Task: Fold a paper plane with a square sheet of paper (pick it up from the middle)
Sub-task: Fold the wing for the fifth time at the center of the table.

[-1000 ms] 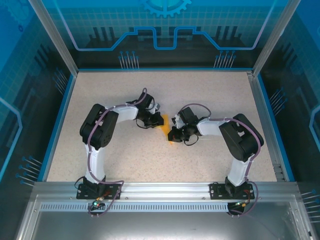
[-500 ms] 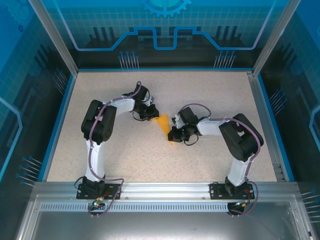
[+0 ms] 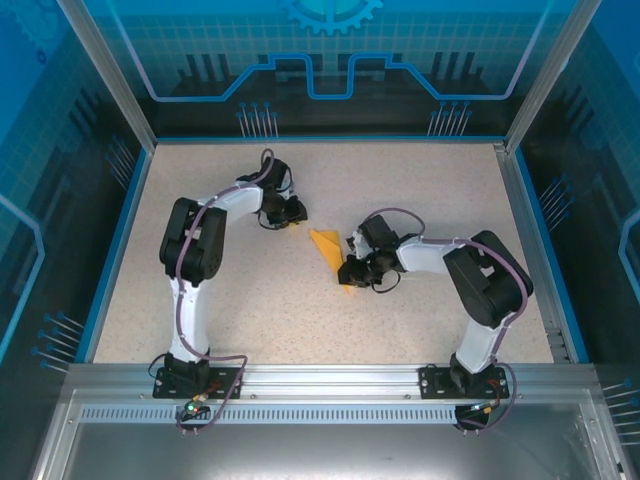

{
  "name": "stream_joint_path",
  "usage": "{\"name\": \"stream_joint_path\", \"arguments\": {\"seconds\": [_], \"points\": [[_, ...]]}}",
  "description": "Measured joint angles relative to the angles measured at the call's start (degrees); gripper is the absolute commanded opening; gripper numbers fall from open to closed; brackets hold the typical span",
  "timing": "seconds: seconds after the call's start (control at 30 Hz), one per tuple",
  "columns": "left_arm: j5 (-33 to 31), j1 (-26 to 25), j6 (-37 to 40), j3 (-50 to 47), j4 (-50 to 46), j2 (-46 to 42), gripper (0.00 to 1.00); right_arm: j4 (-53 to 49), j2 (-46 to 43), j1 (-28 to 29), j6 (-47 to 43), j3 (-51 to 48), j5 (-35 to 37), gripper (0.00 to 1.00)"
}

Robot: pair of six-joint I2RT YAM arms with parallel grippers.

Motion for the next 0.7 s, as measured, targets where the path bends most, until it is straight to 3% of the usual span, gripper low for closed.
{"name": "stream_joint_path", "arguments": {"seconds": [0.27,0.5,0.7], "points": [[-4.2,-0.5,-0.5,-4.2,-2.0,-13.1,0.48,-5.3,-11.9,-1.5,-2.2,2.4,6.1,0.67],[-7.2,-7.0,-1.1,-5.2,-5.7,-16.3,0.68,-6.1,-16.3,-7.5,-6.0,0.9,16.2,0.99],[-11.9,-15.4,-2.8,-2.9,-11.8,-14.2,0.76,-3.9,-16.9,-11.5,-6.0,-7.1,20.6,1.00]]}}
